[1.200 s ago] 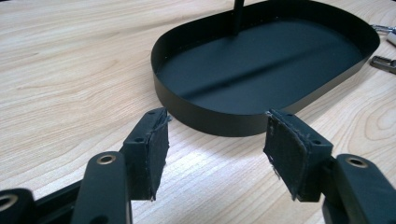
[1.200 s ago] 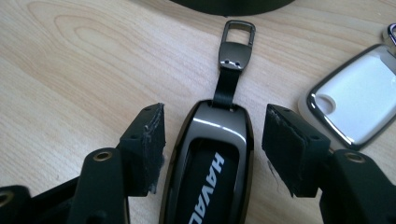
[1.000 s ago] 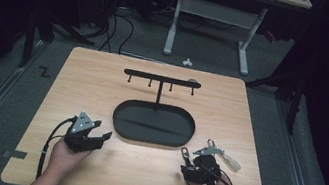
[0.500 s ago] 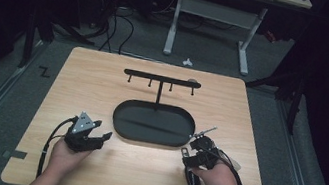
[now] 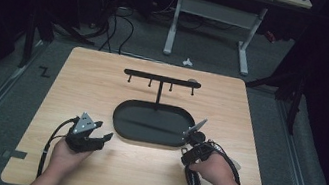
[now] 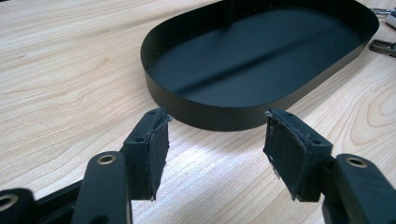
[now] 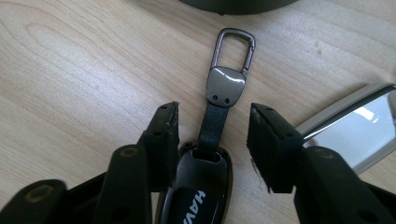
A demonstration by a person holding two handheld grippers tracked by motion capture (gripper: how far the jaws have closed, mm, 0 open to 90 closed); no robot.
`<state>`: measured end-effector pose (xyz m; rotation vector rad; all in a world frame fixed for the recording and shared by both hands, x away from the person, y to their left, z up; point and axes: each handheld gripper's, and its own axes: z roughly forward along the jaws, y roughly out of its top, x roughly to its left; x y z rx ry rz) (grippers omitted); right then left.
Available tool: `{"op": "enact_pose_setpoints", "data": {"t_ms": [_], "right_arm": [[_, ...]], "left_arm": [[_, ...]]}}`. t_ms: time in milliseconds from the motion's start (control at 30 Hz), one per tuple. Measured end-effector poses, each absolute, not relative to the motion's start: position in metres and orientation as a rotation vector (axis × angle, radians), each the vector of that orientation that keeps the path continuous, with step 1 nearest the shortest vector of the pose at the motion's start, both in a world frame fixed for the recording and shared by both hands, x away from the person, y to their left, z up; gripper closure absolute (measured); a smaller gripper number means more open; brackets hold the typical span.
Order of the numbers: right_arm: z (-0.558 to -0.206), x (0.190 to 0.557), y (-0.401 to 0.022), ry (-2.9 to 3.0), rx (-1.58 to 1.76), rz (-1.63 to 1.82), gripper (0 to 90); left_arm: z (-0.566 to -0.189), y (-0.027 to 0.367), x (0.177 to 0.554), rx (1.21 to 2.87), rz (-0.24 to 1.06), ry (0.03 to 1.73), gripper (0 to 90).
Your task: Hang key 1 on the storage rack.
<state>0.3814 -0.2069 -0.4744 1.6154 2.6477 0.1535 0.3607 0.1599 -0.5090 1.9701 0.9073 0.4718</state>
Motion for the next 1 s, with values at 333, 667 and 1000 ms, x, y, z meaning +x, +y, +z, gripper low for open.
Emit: {"op": "enact_pose_setpoints", "data": {"t_ms": [333, 667, 1000], "right_arm": [[-0.483, 0.392, -0.202, 2.688, 1.658, 0.022, 65.6], [-0.488, 0.395, -0.2, 2.725, 1.585, -0.063, 78.8], [-0.487, 0.388, -0.199, 2.741, 1.517, -0.021, 80.1]], "left_arm": [[-0.509, 0.161, 0.361, 1.972, 0.474, 0.905, 40.1], [-0.509, 0.16, 0.361, 1.971, 0.471, 0.899, 40.1], [-0.509, 0.16, 0.361, 1.968, 0.465, 0.892, 40.3]]}}
